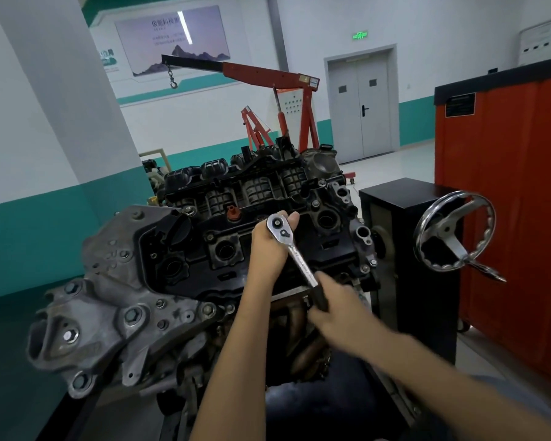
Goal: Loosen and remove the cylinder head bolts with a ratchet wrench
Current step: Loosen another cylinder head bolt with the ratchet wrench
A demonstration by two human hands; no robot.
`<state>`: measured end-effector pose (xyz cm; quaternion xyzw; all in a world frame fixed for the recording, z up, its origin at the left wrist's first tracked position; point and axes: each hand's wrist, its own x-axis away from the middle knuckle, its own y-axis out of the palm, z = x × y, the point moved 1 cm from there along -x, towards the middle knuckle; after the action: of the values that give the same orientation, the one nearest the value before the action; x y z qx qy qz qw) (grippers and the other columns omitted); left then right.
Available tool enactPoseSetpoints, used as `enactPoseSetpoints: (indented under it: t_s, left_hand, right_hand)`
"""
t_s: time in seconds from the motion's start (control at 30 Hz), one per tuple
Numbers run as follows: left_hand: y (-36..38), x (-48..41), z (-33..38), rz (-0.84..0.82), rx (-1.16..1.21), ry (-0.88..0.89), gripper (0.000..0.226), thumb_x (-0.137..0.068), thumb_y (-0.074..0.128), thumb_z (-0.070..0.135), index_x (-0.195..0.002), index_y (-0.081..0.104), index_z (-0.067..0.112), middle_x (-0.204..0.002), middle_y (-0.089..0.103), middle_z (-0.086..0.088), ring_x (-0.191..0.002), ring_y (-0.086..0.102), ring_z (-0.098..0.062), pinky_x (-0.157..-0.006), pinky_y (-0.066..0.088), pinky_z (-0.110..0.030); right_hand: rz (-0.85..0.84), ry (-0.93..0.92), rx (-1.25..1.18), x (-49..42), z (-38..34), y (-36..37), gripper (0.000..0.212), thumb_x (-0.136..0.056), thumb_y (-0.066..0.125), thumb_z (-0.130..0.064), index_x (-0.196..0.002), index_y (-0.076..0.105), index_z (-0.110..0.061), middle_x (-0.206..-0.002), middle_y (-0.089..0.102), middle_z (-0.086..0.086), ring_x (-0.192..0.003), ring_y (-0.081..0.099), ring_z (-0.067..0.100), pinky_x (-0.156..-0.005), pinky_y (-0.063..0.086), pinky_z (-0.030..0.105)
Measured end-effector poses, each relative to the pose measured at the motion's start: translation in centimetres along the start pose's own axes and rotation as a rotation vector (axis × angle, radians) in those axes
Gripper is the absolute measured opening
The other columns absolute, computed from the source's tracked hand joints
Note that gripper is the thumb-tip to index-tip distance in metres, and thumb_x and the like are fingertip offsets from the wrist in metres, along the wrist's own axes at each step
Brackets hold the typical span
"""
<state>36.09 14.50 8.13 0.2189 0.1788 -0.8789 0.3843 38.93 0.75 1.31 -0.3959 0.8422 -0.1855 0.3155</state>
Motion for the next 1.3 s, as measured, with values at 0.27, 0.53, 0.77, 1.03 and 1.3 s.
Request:
enactPoseSetpoints:
  t_s: [0.27, 0.53, 0.77, 1.03, 1.3]
  left_hand:
    - [-0.6, -0.4, -0.3, 0.012, 0.002, -0.015, 0.043, -0.095, 0.058, 0.011, -0.058, 0.066, 0.030, -0.062, 0.062, 0.013, -0.068, 0.059, 0.000, -0.068, 0.042, -0.011]
    - [0.7, 0.2, -0.3, 0.089, 0.078, -0.007, 0.052, -0.096, 0.059, 0.015, -0.057, 0.027, 0.028, -0.054, 0.025, 0.015, -0.053, 0.024, -0.003, -0.054, 0.028, -0.017]
    - [-0.3, -0.3, -0.4, 0.027, 0.021, -0.038, 0.047, -0.094, 0.062, 0.021, -0.061, 0.028, 0.026, -0.060, 0.029, 0.012, -0.055, 0.029, -0.004, -0.056, 0.031, -0.015]
    - [-0.4, -0.2, -0.3, 0.036, 0.022, -0.045, 0.042, -0.094, 0.058, 0.011, -0.059, 0.065, 0.031, -0.068, 0.067, 0.015, -0.075, 0.061, 0.004, -0.067, 0.044, -0.008]
    - [1.0, 0.3, -0.3, 0.107, 0.056, -0.017, 0.050, -0.096, 0.059, 0.014, -0.060, 0.025, 0.021, -0.051, 0.024, 0.014, -0.050, 0.024, -0.003, -0.052, 0.027, -0.016]
  right_hand:
    - [-0.115, -0.281, 0.861, -7.4, -0.9, -12.4, 0.017, -0.088, 0.056, -0.018, -0.099, 0.047, -0.027, -0.062, 0.043, -0.011, -0.052, 0.043, 0.001, -0.047, 0.031, 0.019]
    - [0.140, 0.040, 0.006, 0.5, -0.4, 0.7, 0.024, -0.081, 0.058, -0.008, -0.086, 0.041, -0.024, -0.060, 0.048, -0.002, -0.043, 0.044, 0.002, -0.041, 0.034, 0.011]
    - [0.017, 0.022, 0.017, -0.2, -0.6, 0.3, 0.019, -0.081, 0.056, -0.008, -0.095, 0.048, -0.019, -0.066, 0.050, 0.001, -0.052, 0.047, 0.010, -0.045, 0.034, 0.012]
    - [-0.102, -0.268, 0.851, -6.8, -1.2, -12.2, 0.019, -0.088, 0.057, -0.018, -0.101, 0.046, -0.028, -0.063, 0.043, -0.012, -0.054, 0.048, 0.006, -0.046, 0.031, 0.019]
    - [0.133, 0.077, -0.051, 0.5, 0.0, 1.9, 0.024, -0.081, 0.056, -0.009, -0.092, 0.042, -0.026, -0.066, 0.048, 0.001, -0.051, 0.047, 0.010, -0.042, 0.035, 0.014]
